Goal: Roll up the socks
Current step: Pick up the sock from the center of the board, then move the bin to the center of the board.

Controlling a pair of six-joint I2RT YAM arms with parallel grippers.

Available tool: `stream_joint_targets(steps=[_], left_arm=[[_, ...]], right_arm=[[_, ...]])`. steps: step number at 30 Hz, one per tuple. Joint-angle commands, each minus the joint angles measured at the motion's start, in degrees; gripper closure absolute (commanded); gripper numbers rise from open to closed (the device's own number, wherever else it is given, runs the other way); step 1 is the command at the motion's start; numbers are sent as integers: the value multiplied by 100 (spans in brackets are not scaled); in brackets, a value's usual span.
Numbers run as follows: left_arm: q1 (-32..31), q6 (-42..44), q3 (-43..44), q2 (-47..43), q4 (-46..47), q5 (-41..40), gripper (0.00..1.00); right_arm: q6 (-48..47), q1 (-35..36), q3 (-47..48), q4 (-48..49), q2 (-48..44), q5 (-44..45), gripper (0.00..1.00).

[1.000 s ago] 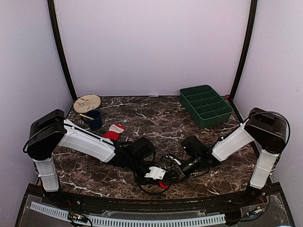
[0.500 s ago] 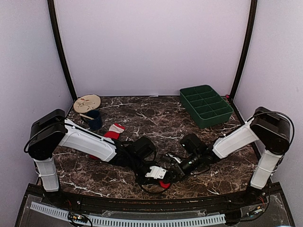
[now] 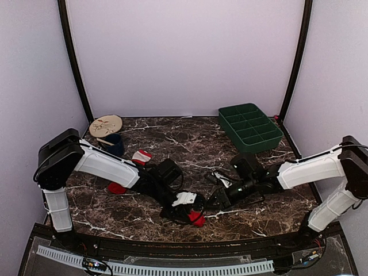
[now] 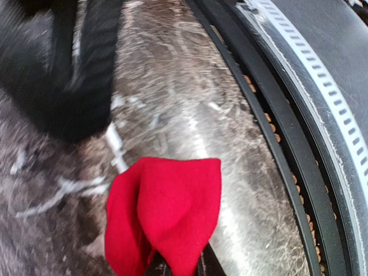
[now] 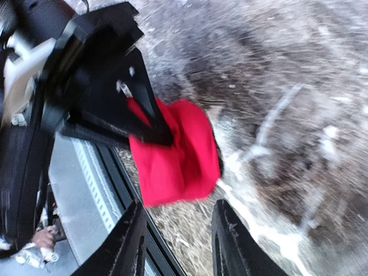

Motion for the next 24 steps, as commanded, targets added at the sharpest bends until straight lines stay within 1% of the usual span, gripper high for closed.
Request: stream_joint_targets(steps=[1,5,6,8,13,19,22,24], left_arm=[[352,-641,-2,-149,-262,512,100],[516,-994,348,-219,-264,576,100],[553,-1068,446,-220,-278,744,100],[630,-1238,627,-228,-251,829,100],[903,-1722,1067,-229,-43,931,100],[1357,-2319,1657,-185,279,878,100],[1518,-2435,2197,4,197,742,100],[1583,-2549,2407,99,205,573,100]], right_arm=[[43,-75,-52,-394,-563,1030,64],[88,-79,218,-1030,-1113,2258,64],[81,-88,333,-1217,-1225,2579,64],[62,-107,605,-1605,-1387,3212,63],[190,-373,1344,-2488,-1454,4796,64],[321,-976,1942,-3038,-1375,6028,66],[407,-1393,2131,-3140,-1220,6311,68],[521,-1649,2257,-3155,-1039,6403,69]])
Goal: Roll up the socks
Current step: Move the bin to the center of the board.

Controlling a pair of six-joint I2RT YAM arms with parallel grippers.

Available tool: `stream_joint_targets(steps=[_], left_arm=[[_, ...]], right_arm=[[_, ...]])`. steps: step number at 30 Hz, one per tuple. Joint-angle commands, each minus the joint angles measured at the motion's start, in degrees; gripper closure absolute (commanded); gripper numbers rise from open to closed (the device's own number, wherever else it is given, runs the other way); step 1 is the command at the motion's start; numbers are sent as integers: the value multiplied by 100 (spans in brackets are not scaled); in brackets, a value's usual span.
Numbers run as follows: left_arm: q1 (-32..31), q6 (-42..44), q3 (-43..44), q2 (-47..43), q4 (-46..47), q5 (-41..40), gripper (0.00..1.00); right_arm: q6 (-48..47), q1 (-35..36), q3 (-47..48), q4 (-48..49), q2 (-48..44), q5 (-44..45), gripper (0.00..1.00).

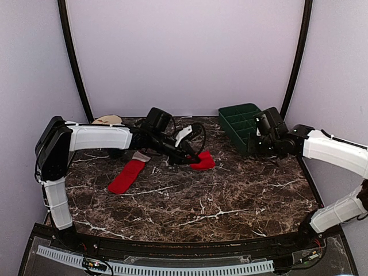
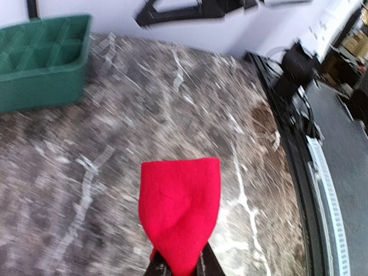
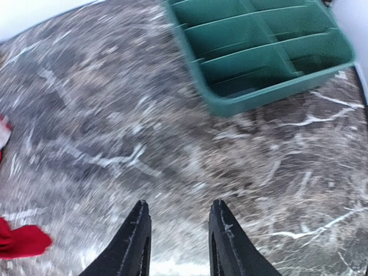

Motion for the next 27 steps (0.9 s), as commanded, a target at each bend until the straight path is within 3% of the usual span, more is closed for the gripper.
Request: stream_joint_targets(steps=[1,13,27], left_arm=[[150,-439,556,107,187,-274,100],[286,-919,623,155,678,-538,100],[377,-876,256,-108,799,-487,100]], right_arm=[[330,-535,370,-300,375,769,70],[1796,-1406,1903,-1339,2371,648,75],[2291,-1759,2450,-1343,3189,383,72]])
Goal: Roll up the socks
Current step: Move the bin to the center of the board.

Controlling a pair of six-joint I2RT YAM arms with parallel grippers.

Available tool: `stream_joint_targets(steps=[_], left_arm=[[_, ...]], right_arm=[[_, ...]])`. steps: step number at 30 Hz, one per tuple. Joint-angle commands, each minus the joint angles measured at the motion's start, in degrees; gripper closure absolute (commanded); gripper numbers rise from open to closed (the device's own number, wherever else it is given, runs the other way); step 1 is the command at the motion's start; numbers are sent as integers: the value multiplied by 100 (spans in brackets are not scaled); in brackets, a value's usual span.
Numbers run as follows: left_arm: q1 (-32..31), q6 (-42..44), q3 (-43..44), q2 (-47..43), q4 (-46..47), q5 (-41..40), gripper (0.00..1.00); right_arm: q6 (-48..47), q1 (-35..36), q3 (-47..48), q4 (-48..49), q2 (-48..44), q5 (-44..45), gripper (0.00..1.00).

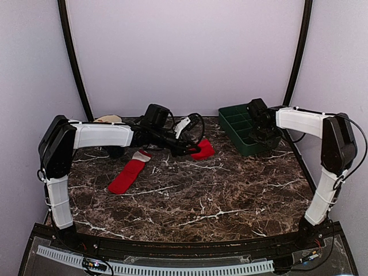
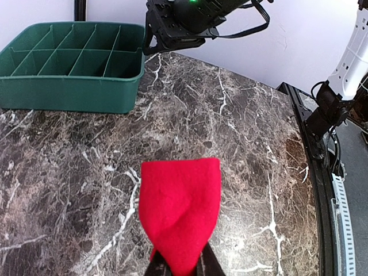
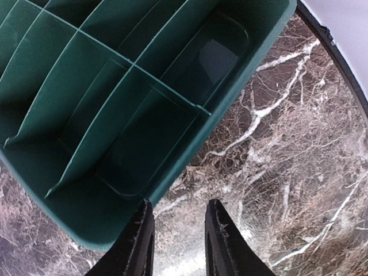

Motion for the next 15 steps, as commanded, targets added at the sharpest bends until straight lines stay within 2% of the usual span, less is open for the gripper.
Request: stream_joint_targets(steps=[1,15], left_arm=[[85,6,-168,-374,158,49,100],[209,-2,-232,-433,222,82,100]], right_arm=[[221,-106,199,12,280,-158,71],[235,-287,459,117,917,-460,69]])
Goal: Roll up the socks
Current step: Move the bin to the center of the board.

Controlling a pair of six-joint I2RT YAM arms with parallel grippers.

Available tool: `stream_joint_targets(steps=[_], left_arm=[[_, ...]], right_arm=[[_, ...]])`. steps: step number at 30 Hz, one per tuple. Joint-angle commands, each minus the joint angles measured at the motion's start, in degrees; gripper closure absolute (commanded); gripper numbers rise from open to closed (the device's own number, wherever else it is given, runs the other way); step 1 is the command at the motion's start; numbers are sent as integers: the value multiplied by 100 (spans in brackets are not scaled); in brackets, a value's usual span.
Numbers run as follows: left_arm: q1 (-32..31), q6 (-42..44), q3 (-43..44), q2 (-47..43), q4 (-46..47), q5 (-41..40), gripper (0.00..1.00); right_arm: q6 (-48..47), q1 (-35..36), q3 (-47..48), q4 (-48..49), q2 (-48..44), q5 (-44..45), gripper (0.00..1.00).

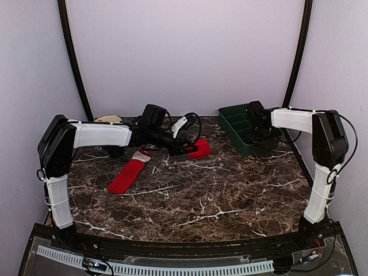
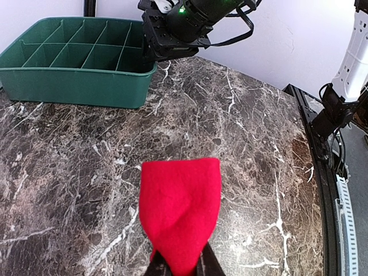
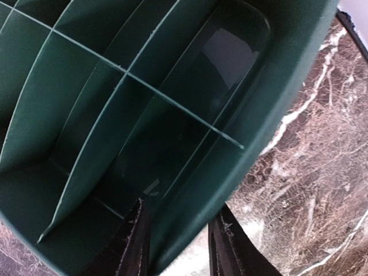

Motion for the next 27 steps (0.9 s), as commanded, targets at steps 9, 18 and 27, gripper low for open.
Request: stream_joint_targets(steps=[9,18,27], left_arm=[[136,-156,-73,-529,207,-120,100],[148,-820,87,-609,206,-839,100],[56,-1456,330,-601,-131,-1611,100]], right_arm=[[-200,-35,-174,261,240,-666,91],[335,604,-841,326,-317,-540,95],[2268,2229,-1023,-274,-664,254,99]])
